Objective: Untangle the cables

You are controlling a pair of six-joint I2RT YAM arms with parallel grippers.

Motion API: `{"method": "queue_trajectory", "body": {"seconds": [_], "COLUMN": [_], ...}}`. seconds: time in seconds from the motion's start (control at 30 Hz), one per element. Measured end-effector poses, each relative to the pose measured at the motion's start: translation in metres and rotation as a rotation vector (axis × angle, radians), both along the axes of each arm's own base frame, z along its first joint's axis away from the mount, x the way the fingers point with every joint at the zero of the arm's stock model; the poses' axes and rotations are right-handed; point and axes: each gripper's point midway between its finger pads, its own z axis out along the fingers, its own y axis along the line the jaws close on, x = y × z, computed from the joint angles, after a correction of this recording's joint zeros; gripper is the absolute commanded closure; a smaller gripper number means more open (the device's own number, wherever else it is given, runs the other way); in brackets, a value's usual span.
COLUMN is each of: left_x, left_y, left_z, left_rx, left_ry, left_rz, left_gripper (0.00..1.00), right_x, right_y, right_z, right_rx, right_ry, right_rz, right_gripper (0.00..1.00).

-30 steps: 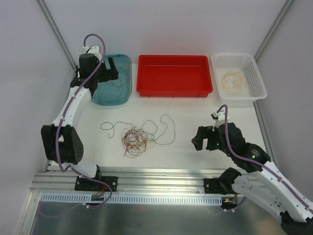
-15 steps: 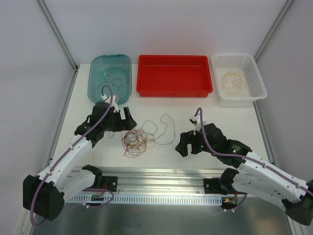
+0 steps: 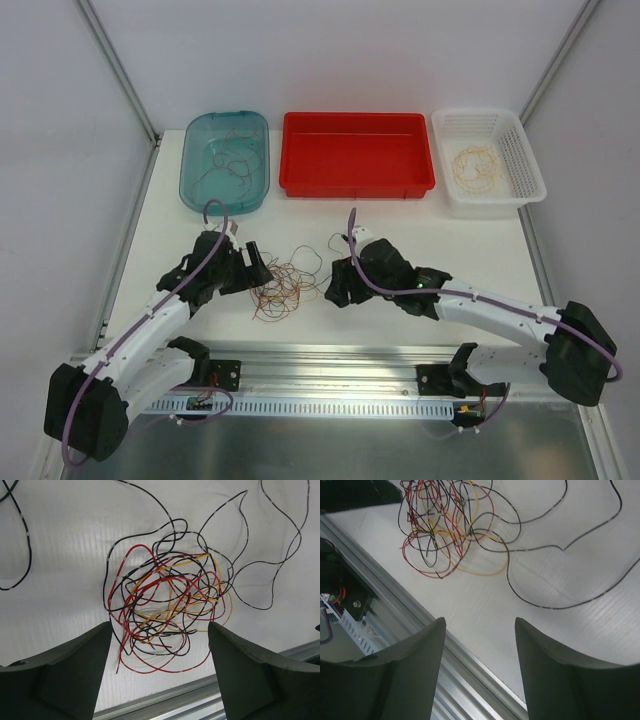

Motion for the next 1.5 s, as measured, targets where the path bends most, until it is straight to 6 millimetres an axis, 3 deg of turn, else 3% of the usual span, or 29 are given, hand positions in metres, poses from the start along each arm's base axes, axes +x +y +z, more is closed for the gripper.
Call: {"method": "queue_trajectory", "body": {"seconds": [0.2,0.37,0.57,0.7,0.77,0.97,1.13,1.23,1.37,1.47,1.5], "left_x": [-0.006,-0.018,-0.042,-0.054,-0.053,-0.037,-0.033,-0.035,-0.041,-0.043,-0.044], "left_y": [-0.011,-0.043,-0.101,-0.144,-0.152,-0.126,-0.097,-0.085,-0.074,-0.071,-0.07], "left_z": [-0.018,-0.029,-0.035,-0.015,-0.004,0.026,0.038,0.021,-0.011,-0.027,-0.031], "left_rx": [0.017,-0.006,-0.022,-0.059,-0.089,-0.093,-0.091,-0.056,0.03,0.076,0.092], "left_ry": [0.077,0.124,0.175,0.125,0.091,-0.034,-0.094,-0.061,0.029,0.072,0.085], "left_rz": [-0.03,-0.102,-0.252,-0.368,-0.369,-0.221,-0.093,-0.045,-0.014,-0.011,-0.011], "left_gripper": [0.32,0.34,0.31,0.25,0.23,0.22,0.25,0.27,0.32,0.42,0.5], "right_x": [0.015,0.015,0.015,0.017,0.019,0.018,0.016,0.015,0.019,0.023,0.024], "right_y": [0.032,0.034,-0.003,-0.019,-0.023,-0.025,-0.019,-0.009,0.011,0.025,0.03], "right_z": [0.004,0.004,0.001,0.009,0.014,0.012,-0.012,-0.023,-0.025,-0.023,-0.023], "right_rx": [0.029,0.032,0.016,0.026,0.034,0.012,-0.058,-0.095,-0.094,-0.07,-0.063], "right_ry": [-0.015,-0.027,-0.098,-0.142,-0.159,-0.166,-0.124,-0.096,-0.083,-0.082,-0.079], "right_rz": [0.016,0.016,-0.087,-0.139,-0.155,-0.151,-0.108,-0.072,-0.036,-0.018,-0.01], "right_gripper": [0.43,0.47,0.5,0.48,0.47,0.46,0.43,0.42,0.41,0.41,0.41]}}
